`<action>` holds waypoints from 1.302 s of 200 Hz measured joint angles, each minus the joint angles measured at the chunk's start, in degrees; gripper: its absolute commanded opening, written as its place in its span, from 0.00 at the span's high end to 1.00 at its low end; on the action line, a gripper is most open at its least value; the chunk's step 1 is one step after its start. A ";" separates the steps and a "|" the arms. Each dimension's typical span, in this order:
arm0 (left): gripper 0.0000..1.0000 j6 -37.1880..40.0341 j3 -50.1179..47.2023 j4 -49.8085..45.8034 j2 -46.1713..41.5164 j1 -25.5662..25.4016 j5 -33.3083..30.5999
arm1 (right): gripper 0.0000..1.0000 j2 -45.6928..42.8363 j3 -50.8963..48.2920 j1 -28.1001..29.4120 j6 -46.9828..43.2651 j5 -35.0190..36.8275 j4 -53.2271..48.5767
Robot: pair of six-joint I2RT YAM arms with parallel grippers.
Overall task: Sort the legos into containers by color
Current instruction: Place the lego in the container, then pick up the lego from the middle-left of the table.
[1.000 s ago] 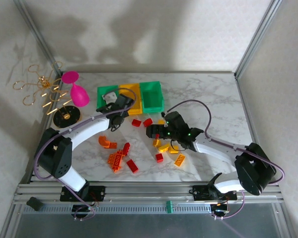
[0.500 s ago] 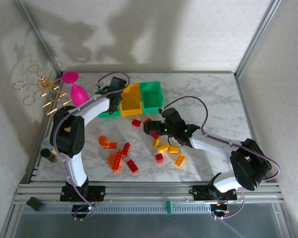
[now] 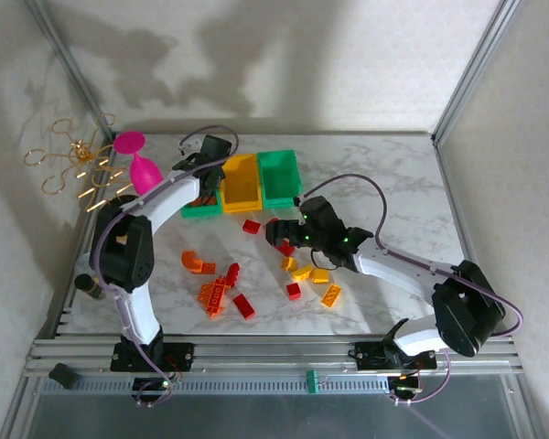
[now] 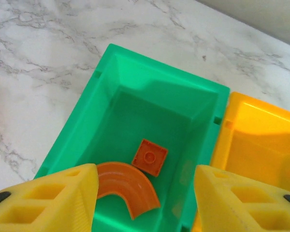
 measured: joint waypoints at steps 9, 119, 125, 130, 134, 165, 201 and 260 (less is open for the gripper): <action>0.44 -0.02 -1.75 0.35 -2.73 -0.28 0.76 | 0.01 -0.50 -0.02 0.00 0.02 0.00 -0.24; 0.35 -9.20 -29.46 -1.07 -29.99 -10.71 5.29 | 0.01 -3.13 -6.60 3.65 2.25 -0.04 -1.22; 0.34 -10.03 -30.73 -1.60 -31.23 -11.08 5.16 | 0.01 -3.10 -6.93 4.11 2.40 -0.04 -0.98; 0.34 -10.69 -31.85 -2.08 -32.26 -11.37 5.14 | 0.01 -3.10 -7.17 4.44 2.45 -0.09 -0.79; 0.34 -11.13 -32.63 -2.21 -32.92 -11.50 5.11 | 0.01 -3.13 -7.43 4.76 2.51 -0.07 -0.55; 0.27 -14.95 -38.73 -4.33 -36.41 -12.17 4.74 | 0.01 -2.78 -8.74 7.43 3.06 -0.24 1.42; 0.19 -17.88 -43.56 -5.66 -36.13 -12.50 4.81 | 0.01 0.11 -8.76 9.22 3.08 -0.26 3.21; 0.13 -19.71 -45.31 -3.54 -29.66 -12.28 4.85 | 0.02 1.31 -8.74 9.33 3.06 0.42 3.61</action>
